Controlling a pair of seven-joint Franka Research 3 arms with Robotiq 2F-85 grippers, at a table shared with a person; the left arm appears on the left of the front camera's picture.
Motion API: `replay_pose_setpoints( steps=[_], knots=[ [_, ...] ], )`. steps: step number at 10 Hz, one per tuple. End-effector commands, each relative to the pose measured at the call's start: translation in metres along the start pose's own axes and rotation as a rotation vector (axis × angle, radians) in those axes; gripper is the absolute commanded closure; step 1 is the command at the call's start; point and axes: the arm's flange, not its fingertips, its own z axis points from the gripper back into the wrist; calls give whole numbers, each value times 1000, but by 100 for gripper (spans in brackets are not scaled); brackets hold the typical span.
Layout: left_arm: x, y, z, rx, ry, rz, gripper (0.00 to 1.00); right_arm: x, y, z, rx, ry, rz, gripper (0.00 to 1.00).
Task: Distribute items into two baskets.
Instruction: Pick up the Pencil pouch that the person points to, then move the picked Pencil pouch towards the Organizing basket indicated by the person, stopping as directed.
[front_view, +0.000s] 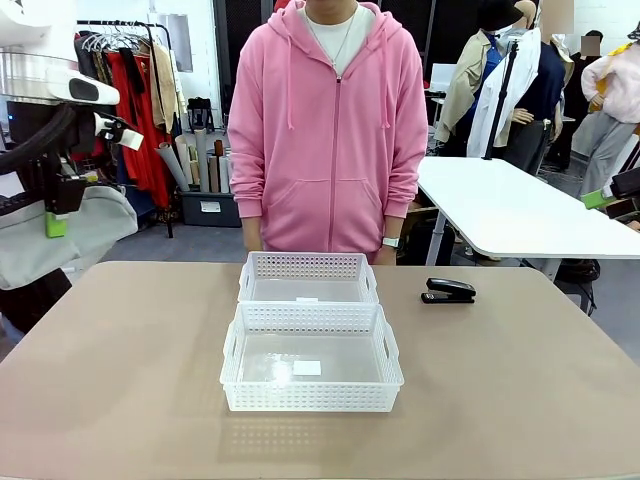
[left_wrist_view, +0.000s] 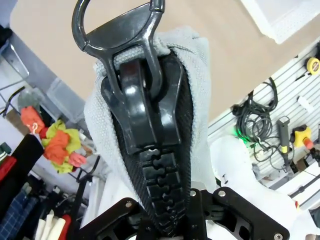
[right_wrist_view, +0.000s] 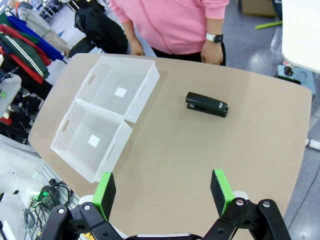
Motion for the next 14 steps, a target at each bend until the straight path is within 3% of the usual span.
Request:
replay_pose_setpoints(
  steps=[1, 14],
  knots=[
    [-2, 5, 9, -39, -22, -22, 100, 1, 1, 0, 5, -4, 4, 0],
    [0, 0, 0, 0, 0, 0, 100, 1, 1, 0, 5, -4, 4, 0]
  ],
)
